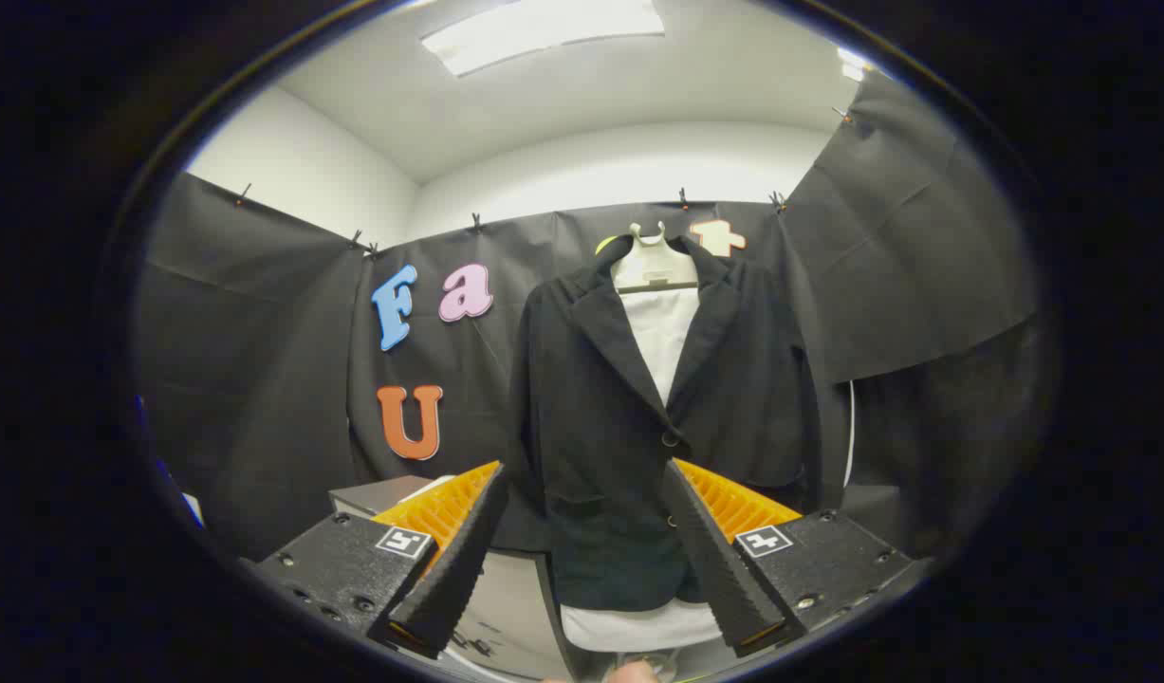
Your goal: Iron the clothes twice with a garment steamer, once on the left side and once on the right side.
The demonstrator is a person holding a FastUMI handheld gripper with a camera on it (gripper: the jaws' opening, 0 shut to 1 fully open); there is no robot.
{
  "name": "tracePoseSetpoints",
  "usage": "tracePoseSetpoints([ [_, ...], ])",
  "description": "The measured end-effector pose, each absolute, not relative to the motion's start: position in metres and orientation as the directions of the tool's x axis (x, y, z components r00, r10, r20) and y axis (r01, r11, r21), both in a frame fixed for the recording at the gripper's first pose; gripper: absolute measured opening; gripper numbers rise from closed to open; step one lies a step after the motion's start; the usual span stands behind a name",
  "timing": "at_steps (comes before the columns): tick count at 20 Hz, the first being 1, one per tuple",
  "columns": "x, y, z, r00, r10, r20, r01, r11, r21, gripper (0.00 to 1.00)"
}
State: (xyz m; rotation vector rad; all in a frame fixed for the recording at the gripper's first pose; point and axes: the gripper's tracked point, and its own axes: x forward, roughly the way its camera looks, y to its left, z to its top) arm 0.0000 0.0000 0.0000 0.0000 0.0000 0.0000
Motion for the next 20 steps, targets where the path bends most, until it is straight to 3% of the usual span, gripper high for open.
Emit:
tracePoseSetpoints([
  [13,0.001,0.0,-0.004,0.996,-0.09,-0.007,0.089,0.994,-0.062,1.0],
  [20,0.01,0.049,-0.015,0.997,-0.057,-0.045,0.056,0.998,-0.013,1.0],
])
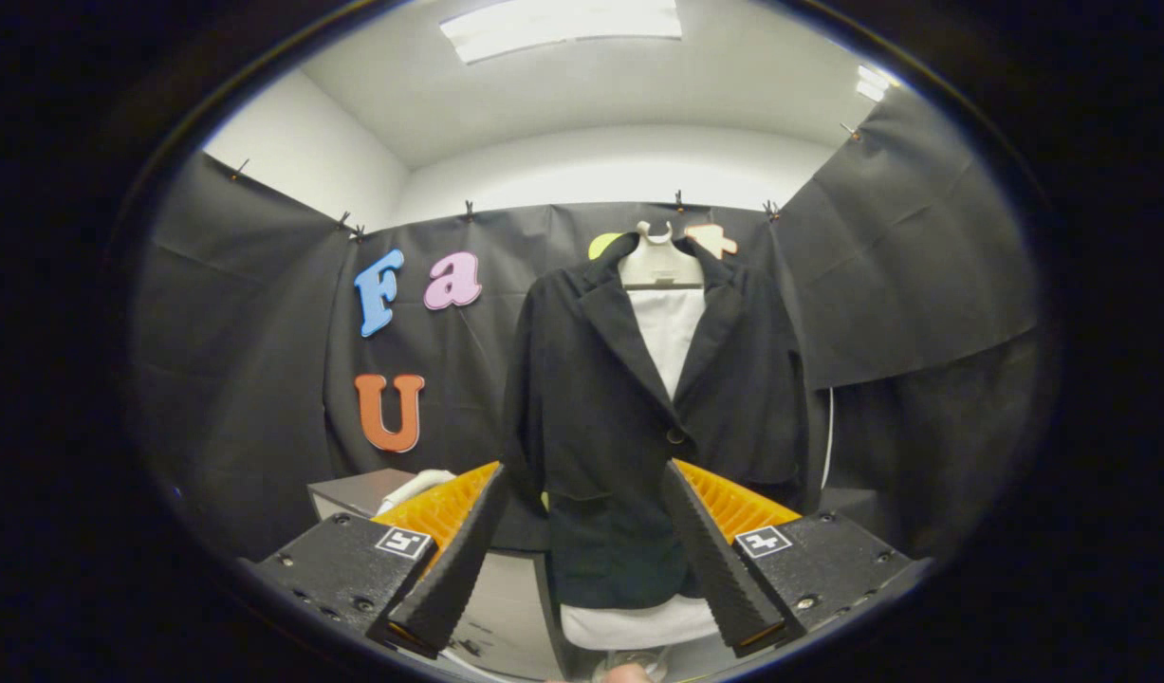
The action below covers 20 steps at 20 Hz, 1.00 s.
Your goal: Iron the clothes twice with a garment steamer, once on the left side and once on the right side.
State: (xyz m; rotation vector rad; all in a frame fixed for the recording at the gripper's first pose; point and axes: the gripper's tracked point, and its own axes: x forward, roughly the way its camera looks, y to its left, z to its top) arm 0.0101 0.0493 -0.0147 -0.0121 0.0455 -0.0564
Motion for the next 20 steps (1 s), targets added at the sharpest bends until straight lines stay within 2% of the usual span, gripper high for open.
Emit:
tracePoseSetpoints([
  [5,0.041,0.104,-0.045,0.993,0.003,-0.117,-0.001,1.0,0.016,1.0],
  [10,0.092,0.183,-0.092,0.941,0.179,-0.287,-0.156,0.982,0.104,1.0],
  [14,0.149,0.236,-0.113,0.882,0.297,-0.367,-0.253,0.953,0.164,1.0],
  [20,0.241,0.285,-0.157,0.811,0.282,-0.513,-0.272,0.957,0.096,1.0],
])
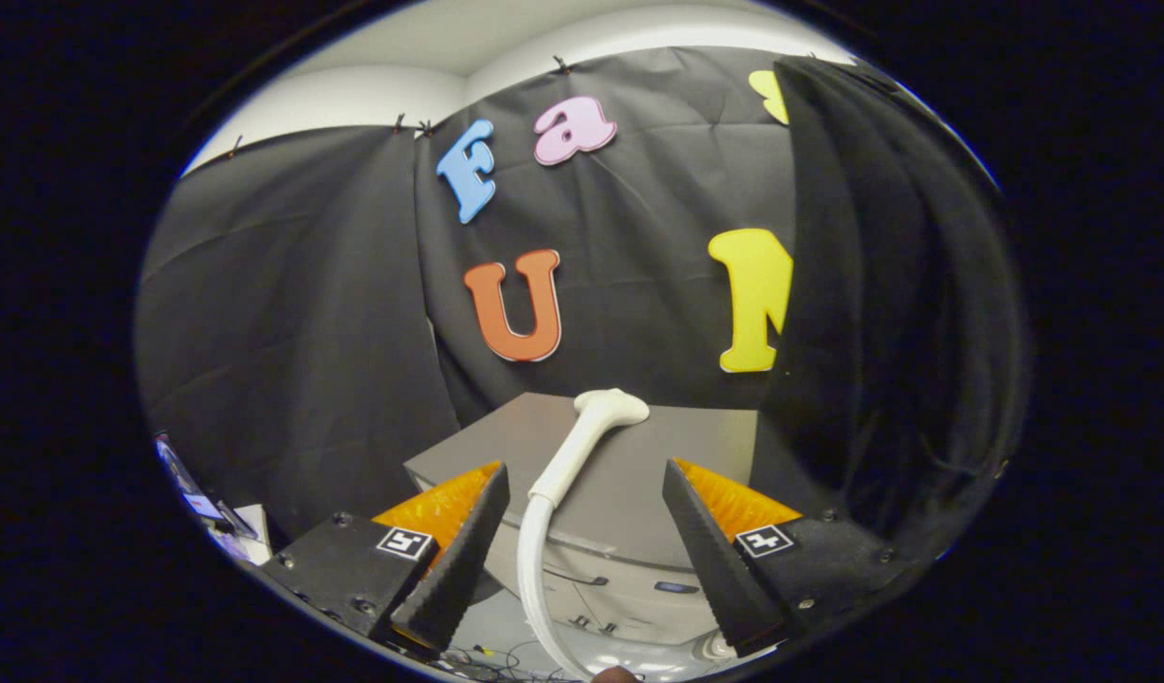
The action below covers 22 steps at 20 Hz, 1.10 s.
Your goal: Iron the clothes twice with a garment steamer, once on the left side and once on the right side.
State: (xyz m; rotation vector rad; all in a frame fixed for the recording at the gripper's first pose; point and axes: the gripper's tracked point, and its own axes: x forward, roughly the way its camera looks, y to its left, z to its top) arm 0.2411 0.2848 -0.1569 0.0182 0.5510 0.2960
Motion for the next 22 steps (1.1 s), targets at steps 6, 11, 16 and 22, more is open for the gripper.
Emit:
tracePoseSetpoints([
  [6,0.3,0.325,-0.211,0.763,0.252,-0.596,-0.254,0.964,0.082,1.0],
  [11,0.345,0.35,-0.249,0.704,0.183,-0.686,-0.196,0.979,0.06,1.0],
  [16,0.352,0.36,-0.286,0.649,0.129,-0.75,-0.13,0.99,0.058,0.94],
  [22,0.362,0.354,-0.293,0.612,0.047,-0.789,-0.112,0.993,-0.028,0.79],
])
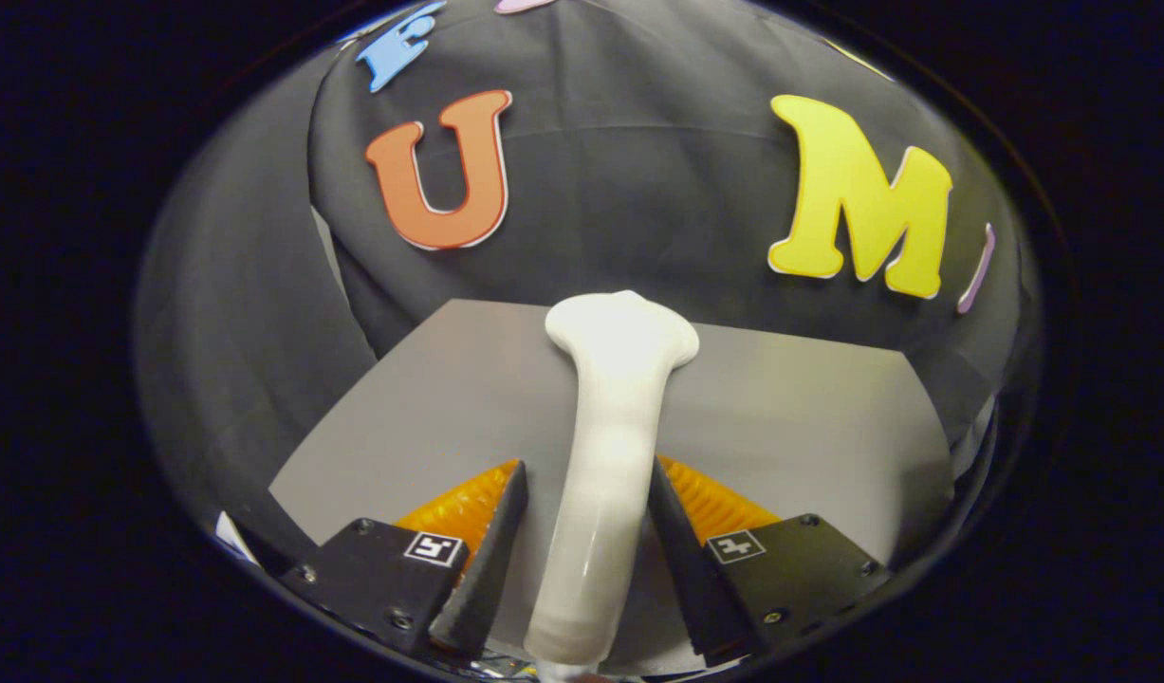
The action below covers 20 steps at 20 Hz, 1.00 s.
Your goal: Iron the clothes twice with a garment steamer, once on the left side and once on the right side.
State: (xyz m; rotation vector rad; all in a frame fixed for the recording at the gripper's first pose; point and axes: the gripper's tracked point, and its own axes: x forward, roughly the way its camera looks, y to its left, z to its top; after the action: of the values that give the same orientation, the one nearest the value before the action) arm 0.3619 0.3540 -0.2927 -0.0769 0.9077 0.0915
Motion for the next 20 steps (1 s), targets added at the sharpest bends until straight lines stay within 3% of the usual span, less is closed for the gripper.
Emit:
tracePoseSetpoints([
  [1,0.365,0.352,-0.295,0.612,0.029,-0.79,-0.093,0.995,-0.035,0.64],
  [3,0.364,0.351,-0.293,0.612,0.036,-0.79,-0.066,0.998,-0.005,0.49],
  [9,0.365,0.356,-0.271,0.613,0.149,-0.776,-0.09,0.989,0.12,0.36],
  [20,0.304,0.312,-0.145,0.784,0.24,-0.572,-0.165,0.97,0.18,0.31],
])
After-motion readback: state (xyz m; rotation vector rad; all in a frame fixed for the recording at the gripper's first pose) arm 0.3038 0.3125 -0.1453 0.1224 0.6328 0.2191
